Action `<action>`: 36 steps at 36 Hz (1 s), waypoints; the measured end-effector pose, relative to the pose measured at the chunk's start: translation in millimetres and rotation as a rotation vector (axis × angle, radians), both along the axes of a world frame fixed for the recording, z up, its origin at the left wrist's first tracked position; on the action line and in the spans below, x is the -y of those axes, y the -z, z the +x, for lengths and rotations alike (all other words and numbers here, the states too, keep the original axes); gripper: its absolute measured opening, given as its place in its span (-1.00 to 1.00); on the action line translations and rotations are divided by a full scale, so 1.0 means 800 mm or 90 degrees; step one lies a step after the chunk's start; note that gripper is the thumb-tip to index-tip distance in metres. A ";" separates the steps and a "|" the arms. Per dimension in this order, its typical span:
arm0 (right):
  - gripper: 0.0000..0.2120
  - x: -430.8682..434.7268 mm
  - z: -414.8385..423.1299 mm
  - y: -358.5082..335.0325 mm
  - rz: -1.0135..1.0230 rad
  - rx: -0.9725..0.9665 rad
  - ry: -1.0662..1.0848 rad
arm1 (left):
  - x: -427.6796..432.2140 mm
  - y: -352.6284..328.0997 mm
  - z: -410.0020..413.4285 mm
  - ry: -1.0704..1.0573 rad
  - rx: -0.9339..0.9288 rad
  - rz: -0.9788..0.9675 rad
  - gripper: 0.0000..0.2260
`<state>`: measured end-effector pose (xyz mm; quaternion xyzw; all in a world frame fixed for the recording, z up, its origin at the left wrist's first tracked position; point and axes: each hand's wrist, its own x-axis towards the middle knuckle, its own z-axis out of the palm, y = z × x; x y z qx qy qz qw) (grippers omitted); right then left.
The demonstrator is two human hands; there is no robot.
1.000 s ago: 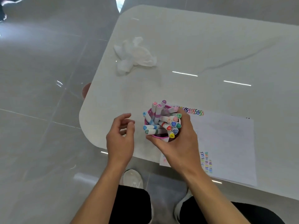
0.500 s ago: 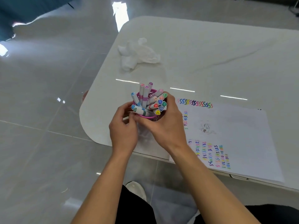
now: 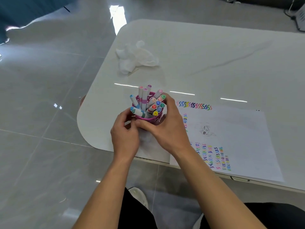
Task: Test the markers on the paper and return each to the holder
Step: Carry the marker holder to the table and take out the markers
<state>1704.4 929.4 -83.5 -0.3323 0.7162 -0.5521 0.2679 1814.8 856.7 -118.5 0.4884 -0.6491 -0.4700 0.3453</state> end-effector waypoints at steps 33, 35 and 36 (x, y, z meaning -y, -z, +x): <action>-0.52 0.060 -0.006 -0.038 0.066 -0.532 -0.040 | 0.004 0.007 -0.010 0.095 -0.009 -0.002 -0.47; -0.59 0.060 -0.004 -0.039 0.048 -0.535 -0.042 | 0.005 0.008 -0.011 0.096 -0.013 -0.006 -0.46; -0.62 0.060 -0.003 -0.039 0.043 -0.533 -0.044 | 0.006 0.008 -0.011 0.098 -0.014 -0.007 -0.45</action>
